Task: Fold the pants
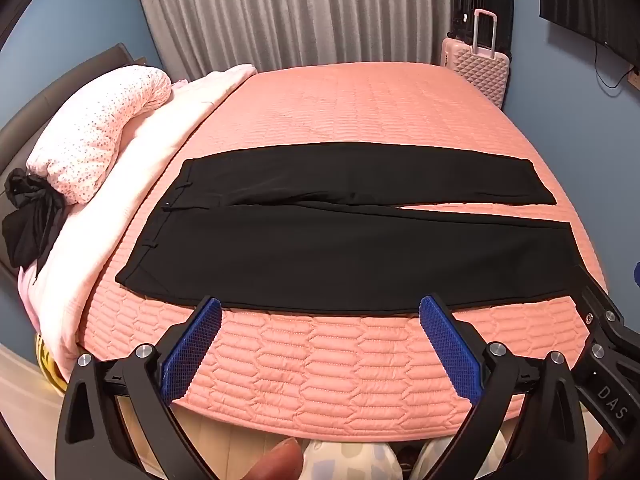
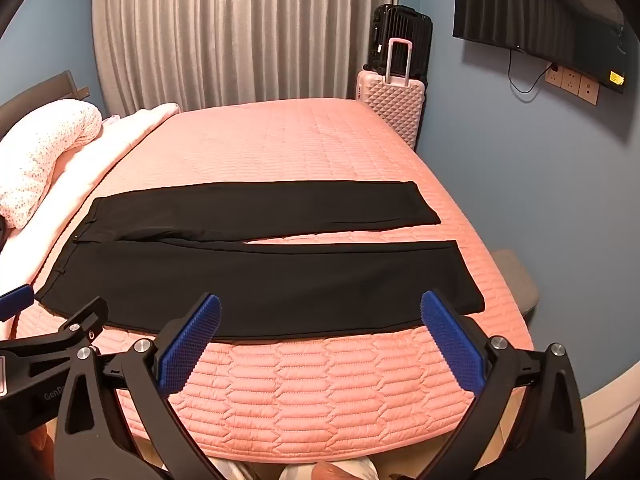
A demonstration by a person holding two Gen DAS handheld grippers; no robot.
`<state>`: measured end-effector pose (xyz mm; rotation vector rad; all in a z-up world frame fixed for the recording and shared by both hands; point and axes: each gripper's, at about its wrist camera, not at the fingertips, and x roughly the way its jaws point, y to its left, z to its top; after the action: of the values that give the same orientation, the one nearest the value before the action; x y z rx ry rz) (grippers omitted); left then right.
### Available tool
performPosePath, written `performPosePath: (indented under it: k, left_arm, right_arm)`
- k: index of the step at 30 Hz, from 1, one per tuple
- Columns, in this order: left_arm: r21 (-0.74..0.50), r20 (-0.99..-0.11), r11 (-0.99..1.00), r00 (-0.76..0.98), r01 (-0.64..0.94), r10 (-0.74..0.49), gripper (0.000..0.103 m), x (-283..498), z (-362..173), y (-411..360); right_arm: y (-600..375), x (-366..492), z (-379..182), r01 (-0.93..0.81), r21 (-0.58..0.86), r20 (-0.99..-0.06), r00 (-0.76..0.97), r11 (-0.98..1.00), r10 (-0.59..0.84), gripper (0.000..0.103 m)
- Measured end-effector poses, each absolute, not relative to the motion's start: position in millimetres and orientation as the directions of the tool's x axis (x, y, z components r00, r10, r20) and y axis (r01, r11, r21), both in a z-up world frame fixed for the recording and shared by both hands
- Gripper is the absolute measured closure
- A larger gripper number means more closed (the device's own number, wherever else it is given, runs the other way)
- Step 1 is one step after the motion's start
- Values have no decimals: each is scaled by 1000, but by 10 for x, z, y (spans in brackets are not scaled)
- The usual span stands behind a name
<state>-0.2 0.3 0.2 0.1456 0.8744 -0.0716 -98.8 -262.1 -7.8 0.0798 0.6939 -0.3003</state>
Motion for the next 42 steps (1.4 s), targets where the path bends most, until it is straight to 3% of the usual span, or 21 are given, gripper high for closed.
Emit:
performPosePath:
  k: [42]
  left_arm:
    - [114,-769,986,639,122,10,5,-3,-11,9]
  right_arm:
    - [-2584,-988,-103,295,-22,-643,727,955,-240,5]
